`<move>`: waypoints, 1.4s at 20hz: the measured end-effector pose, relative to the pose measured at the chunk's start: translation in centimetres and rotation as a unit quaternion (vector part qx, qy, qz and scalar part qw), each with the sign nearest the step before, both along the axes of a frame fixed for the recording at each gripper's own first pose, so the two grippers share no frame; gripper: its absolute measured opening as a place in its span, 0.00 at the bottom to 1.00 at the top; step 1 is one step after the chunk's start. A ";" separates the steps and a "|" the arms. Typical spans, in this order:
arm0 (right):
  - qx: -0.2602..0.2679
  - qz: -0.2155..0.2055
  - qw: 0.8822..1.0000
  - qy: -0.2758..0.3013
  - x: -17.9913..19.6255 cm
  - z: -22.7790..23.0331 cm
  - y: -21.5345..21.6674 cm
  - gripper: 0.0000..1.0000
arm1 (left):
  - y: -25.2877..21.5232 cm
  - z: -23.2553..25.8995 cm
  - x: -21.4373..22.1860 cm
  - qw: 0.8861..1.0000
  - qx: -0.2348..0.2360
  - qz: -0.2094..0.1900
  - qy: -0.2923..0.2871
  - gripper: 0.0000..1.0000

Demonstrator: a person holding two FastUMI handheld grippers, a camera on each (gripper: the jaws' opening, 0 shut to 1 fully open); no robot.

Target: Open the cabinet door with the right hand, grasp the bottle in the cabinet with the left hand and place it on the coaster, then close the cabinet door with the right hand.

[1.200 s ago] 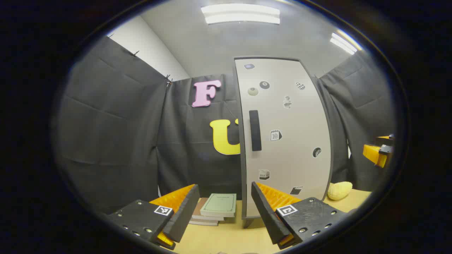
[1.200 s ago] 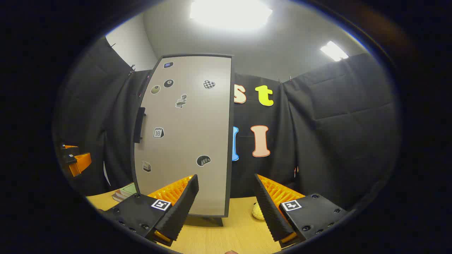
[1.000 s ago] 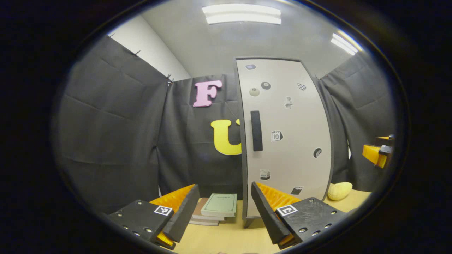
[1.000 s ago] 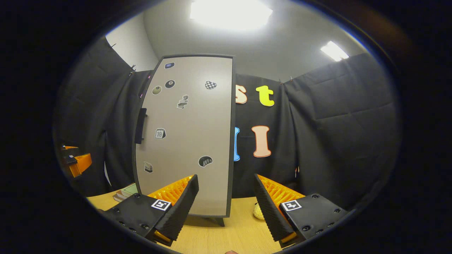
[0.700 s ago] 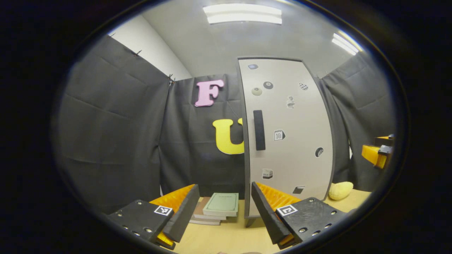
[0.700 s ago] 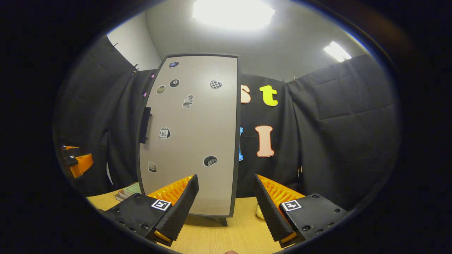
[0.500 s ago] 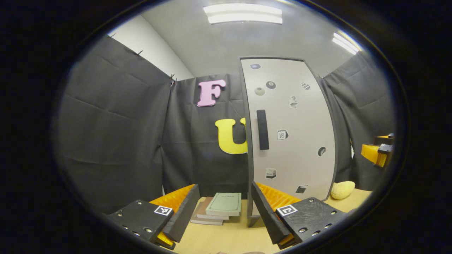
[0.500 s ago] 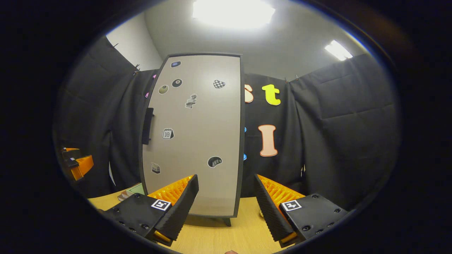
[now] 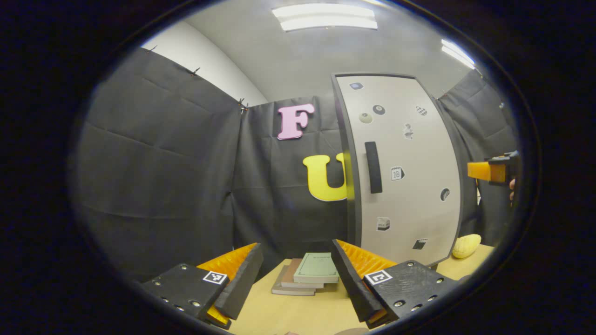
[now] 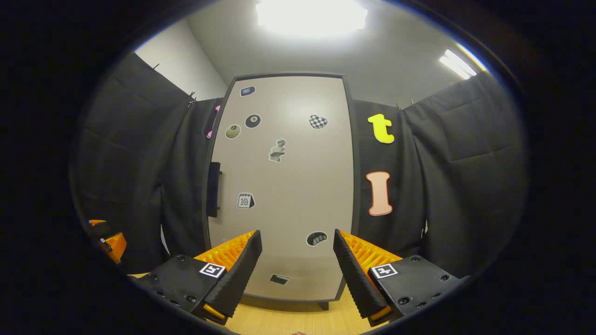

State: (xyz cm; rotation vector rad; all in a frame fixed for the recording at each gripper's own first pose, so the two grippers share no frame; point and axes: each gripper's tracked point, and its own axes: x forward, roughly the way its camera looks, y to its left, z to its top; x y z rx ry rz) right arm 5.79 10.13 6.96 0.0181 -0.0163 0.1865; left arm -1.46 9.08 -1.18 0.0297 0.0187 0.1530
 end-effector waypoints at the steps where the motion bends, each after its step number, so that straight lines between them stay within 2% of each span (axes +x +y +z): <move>1: -0.001 0.006 1.000 -0.005 0.4 0.9 0.8 0.98 | 1.1 -0.2 -0.3 1.000 0.003 0.011 0.001 0.91; 4: 0.005 0.029 0.999 -0.020 1.9 3.4 3.7 0.98 | 4.3 -0.6 -1.3 0.999 0.006 0.041 0.008 0.91; 8: 0.019 0.053 0.998 -0.011 4.1 5.3 7.8 0.98 | 8.8 -1.1 -2.7 0.996 0.013 0.082 0.016 0.89; 10: 0.020 0.062 0.998 -0.009 5.1 5.7 9.9 0.98 | 11.0 -1.6 -3.4 0.995 0.015 0.101 0.022 0.91; 12: 0.021 0.072 0.997 -0.006 5.9 5.7 12.1 0.98 | 13.1 -1.9 -4.1 0.992 0.018 0.119 0.028 0.89; 14: 0.021 0.081 0.996 0.003 6.9 5.4 14.3 0.98 | 14.9 -2.4 -4.6 0.990 0.022 0.133 0.034 0.91; 15: 0.019 0.081 0.996 0.011 7.4 5.0 15.1 0.97 | 15.5 -2.5 -5.0 0.989 0.023 0.138 0.037 0.89; 20: 0.008 0.075 0.996 0.037 9.8 3.5 18.5 0.97 | 18.9 -3.1 -6.1 0.984 0.027 0.168 0.045 0.91; 22: 0.008 0.074 0.996 0.047 10.6 3.0 19.5 0.94 | 19.3 -3.2 -6.3 0.983 0.028 0.177 0.048 0.89; 23: 0.008 0.071 0.996 0.052 11.0 2.8 19.8 0.85 | 19.5 -3.3 -6.4 0.982 0.029 0.182 0.049 0.89; 24: 0.009 0.071 0.996 0.057 11.4 2.6 20.3 0.82 | 19.9 -3.3 -6.5 0.981 0.030 0.186 0.050 0.89; 26: 0.010 0.073 0.995 0.071 11.9 2.0 21.2 0.81 | 21.1 -3.6 -7.0 0.980 0.030 0.190 0.050 0.89; 28: 0.010 0.066 0.994 0.081 12.5 1.6 21.6 0.60 | 21.6 -3.6 -7.4 0.980 0.031 0.192 0.050 0.89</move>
